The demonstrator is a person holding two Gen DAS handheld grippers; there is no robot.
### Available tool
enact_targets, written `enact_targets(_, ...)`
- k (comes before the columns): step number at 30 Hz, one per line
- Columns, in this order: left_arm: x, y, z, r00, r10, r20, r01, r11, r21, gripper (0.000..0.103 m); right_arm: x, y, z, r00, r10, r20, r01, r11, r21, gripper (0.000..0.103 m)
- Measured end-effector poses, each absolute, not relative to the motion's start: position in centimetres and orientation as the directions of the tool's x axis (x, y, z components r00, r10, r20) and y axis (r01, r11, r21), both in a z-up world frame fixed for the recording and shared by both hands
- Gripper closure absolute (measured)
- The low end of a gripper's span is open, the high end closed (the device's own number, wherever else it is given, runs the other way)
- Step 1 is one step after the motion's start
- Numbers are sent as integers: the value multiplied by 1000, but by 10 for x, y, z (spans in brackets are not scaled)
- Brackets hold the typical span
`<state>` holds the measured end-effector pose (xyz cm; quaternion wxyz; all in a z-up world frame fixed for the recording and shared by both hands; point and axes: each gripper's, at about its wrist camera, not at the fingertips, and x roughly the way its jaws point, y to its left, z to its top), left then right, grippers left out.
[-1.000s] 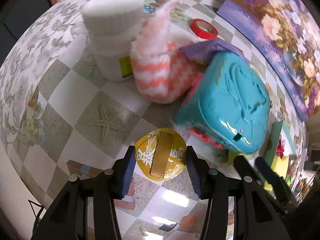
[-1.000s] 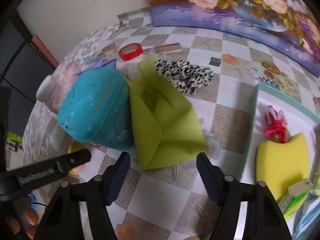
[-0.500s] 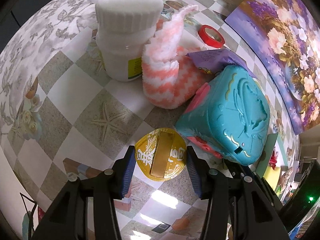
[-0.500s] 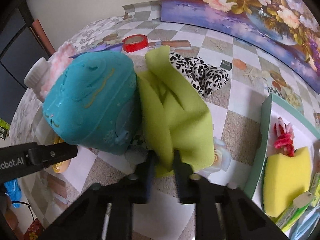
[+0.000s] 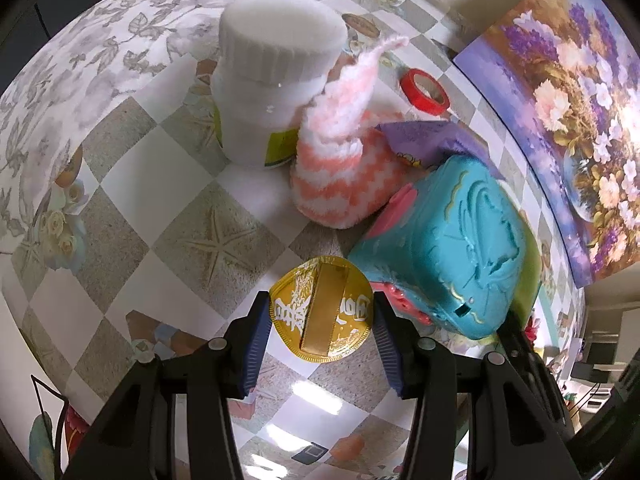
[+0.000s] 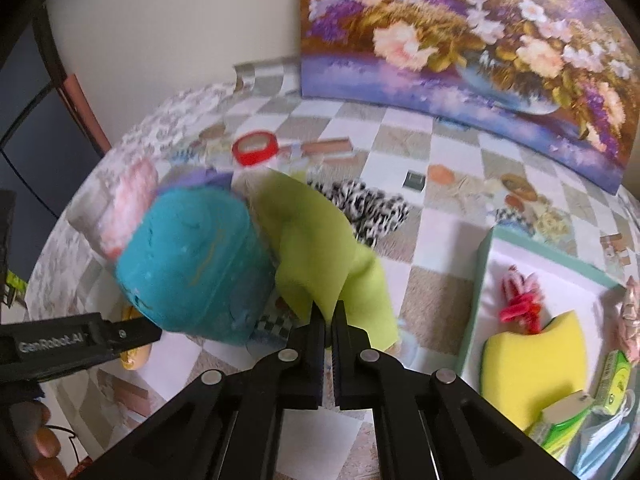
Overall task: Organize soft objects
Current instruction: 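Lift the green cloth and yellow tin up from the pile with both grippers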
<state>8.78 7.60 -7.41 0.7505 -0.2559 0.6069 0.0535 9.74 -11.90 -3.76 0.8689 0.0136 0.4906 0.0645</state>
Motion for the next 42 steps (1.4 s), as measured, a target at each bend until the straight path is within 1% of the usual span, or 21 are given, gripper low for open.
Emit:
enact_targets(16,70,88,-26,384,-233,-894,-373,846,-381,52,78,-138,33,638,225,-736,-102,973,209,101)
enact_targets(24,66,89,4,471,-178,-864,-351,861,-369,52,62,-150,66,705,234,-669,-102,968,231,101)
enact_targets(29,61,84,26,541,-178,-822,-302,871,-388,52,49,-162,90,754,227,-616,-90,965,245,101)
enact_targets(35,57,68,41,576,-192,-794,-241,889,-390,52,33,-186,114,805,211,-554,-63,960,275,101)
enact_targets(39,57,52,49,588,-203,-783,-197,903,-382,52,23,-207,126,831,179,-526,-28,959,283,101)
enact_targets(42,57,32,53,590,-217,-778,-148,918,-368,52,14,-230,132,848,125,-514,30,959,282,101)
